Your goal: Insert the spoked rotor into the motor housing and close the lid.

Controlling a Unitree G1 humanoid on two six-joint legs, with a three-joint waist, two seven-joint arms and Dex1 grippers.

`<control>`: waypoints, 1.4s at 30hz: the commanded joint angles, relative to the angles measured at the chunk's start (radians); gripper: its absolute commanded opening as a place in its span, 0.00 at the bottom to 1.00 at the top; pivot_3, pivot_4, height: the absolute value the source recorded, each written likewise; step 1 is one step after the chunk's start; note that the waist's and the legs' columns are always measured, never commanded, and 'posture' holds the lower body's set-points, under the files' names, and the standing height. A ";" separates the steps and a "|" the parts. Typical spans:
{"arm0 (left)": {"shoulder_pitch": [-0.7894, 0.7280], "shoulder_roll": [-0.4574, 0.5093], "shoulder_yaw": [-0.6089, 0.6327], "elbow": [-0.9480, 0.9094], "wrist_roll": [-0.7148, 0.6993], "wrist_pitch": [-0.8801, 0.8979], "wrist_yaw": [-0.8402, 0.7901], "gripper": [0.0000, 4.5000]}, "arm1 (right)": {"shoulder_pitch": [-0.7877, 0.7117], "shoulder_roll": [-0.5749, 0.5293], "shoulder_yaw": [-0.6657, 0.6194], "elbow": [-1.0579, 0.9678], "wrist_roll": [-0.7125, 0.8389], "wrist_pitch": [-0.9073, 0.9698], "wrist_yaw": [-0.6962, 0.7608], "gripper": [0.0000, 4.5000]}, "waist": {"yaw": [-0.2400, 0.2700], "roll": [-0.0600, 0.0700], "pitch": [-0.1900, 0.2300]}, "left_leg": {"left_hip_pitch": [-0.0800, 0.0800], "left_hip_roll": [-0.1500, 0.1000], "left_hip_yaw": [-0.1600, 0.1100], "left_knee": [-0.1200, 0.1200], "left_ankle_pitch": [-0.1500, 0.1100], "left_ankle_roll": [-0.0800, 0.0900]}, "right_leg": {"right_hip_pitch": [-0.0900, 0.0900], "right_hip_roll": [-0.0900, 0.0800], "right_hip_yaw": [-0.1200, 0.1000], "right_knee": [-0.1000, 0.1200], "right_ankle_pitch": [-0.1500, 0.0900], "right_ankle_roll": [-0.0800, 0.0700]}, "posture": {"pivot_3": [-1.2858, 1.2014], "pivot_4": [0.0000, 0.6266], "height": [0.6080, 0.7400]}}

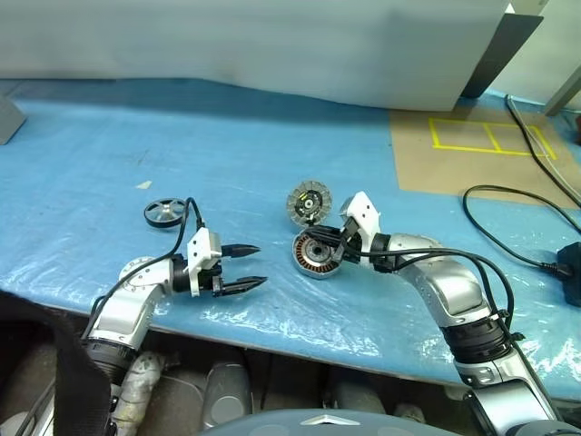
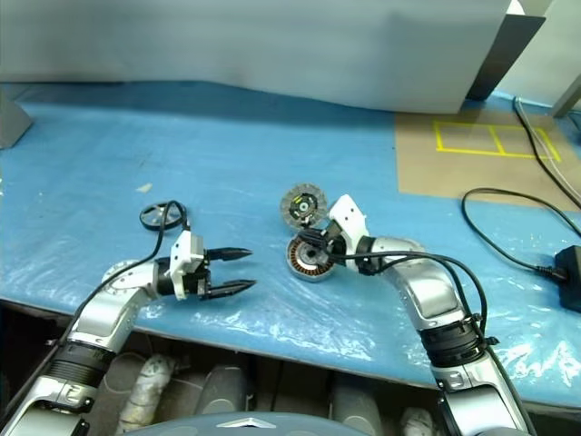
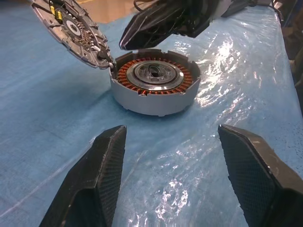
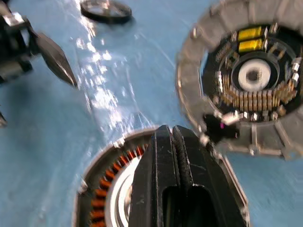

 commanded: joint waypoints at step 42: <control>-0.020 -0.015 -0.023 -0.053 0.022 0.049 0.021 0.73 | -0.001 0.074 -0.064 -0.096 0.093 0.047 -0.033 0.01 | -0.004 -0.002 -0.001 | -0.002 0.000 0.005 0.001 0.000 0.000 | -0.007 0.001 0.005 0.002 0.001 0.001 | 0.52 0.24 1.00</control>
